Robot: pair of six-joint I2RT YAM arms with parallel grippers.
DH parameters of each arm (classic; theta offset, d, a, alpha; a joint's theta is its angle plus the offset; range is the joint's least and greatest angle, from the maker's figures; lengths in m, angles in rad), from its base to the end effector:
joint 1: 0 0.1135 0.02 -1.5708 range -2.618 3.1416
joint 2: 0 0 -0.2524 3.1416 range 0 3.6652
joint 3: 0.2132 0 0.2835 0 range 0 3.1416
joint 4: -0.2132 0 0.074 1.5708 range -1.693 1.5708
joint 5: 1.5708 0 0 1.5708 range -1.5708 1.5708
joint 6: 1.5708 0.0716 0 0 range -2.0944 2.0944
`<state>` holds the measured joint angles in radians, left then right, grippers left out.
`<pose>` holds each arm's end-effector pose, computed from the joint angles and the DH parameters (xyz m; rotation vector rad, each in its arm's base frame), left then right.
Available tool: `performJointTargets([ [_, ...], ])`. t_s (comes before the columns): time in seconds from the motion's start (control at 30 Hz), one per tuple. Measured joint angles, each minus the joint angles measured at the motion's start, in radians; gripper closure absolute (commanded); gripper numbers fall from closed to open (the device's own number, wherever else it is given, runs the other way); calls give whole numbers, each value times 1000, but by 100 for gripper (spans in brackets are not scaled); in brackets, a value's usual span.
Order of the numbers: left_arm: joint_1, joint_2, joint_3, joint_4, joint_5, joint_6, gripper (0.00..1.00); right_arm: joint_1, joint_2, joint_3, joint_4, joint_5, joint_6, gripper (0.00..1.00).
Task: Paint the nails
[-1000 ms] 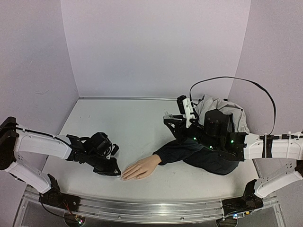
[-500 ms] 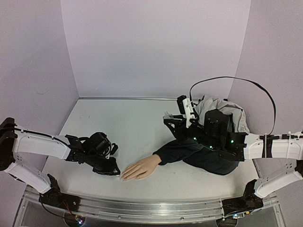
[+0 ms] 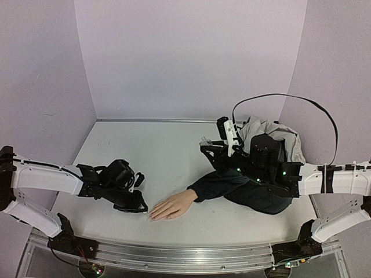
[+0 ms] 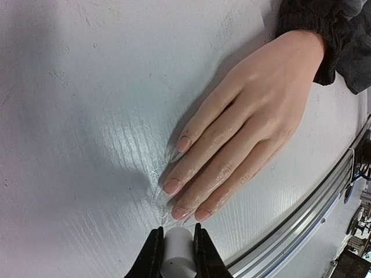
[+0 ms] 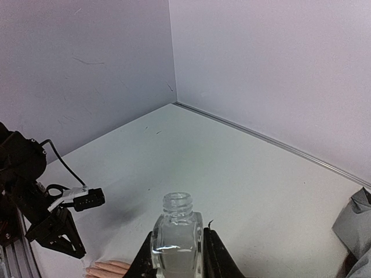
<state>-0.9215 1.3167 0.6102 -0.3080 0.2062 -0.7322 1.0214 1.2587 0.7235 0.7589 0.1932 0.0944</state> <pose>0.1590 -0.2337 0.1012 0.3479 2.7871 -0.7866 0.1956 0.2931 0.2960 -0.4696 1.3163 0.8063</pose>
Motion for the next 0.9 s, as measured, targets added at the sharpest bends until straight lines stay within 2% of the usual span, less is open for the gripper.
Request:
performJointTargets([
  [0.9,0,93,43,4,10,10,100,0,0,0,1,0,0,100],
])
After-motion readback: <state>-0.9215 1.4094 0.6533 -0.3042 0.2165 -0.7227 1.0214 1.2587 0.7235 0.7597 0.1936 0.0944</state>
